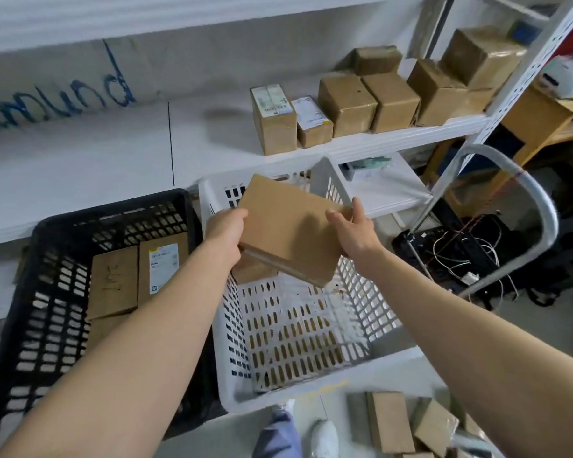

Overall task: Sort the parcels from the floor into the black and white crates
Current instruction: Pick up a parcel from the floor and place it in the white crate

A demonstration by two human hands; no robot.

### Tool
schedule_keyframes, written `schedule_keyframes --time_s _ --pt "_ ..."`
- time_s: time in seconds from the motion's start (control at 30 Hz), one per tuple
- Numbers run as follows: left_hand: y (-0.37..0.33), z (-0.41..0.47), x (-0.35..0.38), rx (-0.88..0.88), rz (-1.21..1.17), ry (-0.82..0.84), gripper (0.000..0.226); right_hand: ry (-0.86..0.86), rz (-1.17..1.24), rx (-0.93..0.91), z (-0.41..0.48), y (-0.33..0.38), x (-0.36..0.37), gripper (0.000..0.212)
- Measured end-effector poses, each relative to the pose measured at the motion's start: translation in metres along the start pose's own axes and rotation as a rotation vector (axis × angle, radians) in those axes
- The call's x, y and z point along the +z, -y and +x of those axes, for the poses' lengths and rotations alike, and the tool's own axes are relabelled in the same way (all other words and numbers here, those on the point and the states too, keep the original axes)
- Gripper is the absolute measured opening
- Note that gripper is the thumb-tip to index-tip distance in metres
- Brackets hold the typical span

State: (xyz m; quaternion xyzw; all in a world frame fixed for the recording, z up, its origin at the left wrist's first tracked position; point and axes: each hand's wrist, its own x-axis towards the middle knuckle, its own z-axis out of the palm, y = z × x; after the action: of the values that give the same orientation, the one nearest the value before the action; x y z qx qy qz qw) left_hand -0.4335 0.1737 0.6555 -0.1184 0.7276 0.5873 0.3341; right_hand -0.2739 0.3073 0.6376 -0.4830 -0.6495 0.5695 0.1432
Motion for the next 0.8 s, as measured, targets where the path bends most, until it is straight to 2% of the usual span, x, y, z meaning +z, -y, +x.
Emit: schedule_keyframes --time_s 0.17,0.3,0.4,0.53,0.63,0.73,0.8 --pt "0.001 0.049 0.012 -0.029 -0.017 -0.068 0.019 -0.038 -0.063 0.056 0.029 -0.012 0.019 0.054" --pt "0.004 0.075 0.028 -0.081 -0.043 0.021 0.009 -0.033 -0.078 0.129 0.052 -0.030 0.035 0.041" --pt "0.004 0.093 0.042 -0.080 -0.017 0.103 0.033 -0.003 -0.109 0.182 0.068 -0.041 0.043 0.048" --pt "0.007 0.117 0.064 -0.053 0.039 0.102 0.058 0.011 -0.078 0.266 0.083 -0.053 0.049 0.061" --pt "0.011 0.129 0.077 -0.068 0.066 0.121 0.063 -0.015 -0.090 0.293 0.095 -0.062 0.052 0.066" --pt "0.018 0.141 0.087 -0.132 0.103 0.145 0.071 -0.017 -0.124 0.320 0.108 -0.069 0.055 0.058" --pt "0.022 0.148 0.091 -0.171 0.125 0.177 0.052 -0.009 -0.139 0.348 0.118 -0.073 0.060 0.054"
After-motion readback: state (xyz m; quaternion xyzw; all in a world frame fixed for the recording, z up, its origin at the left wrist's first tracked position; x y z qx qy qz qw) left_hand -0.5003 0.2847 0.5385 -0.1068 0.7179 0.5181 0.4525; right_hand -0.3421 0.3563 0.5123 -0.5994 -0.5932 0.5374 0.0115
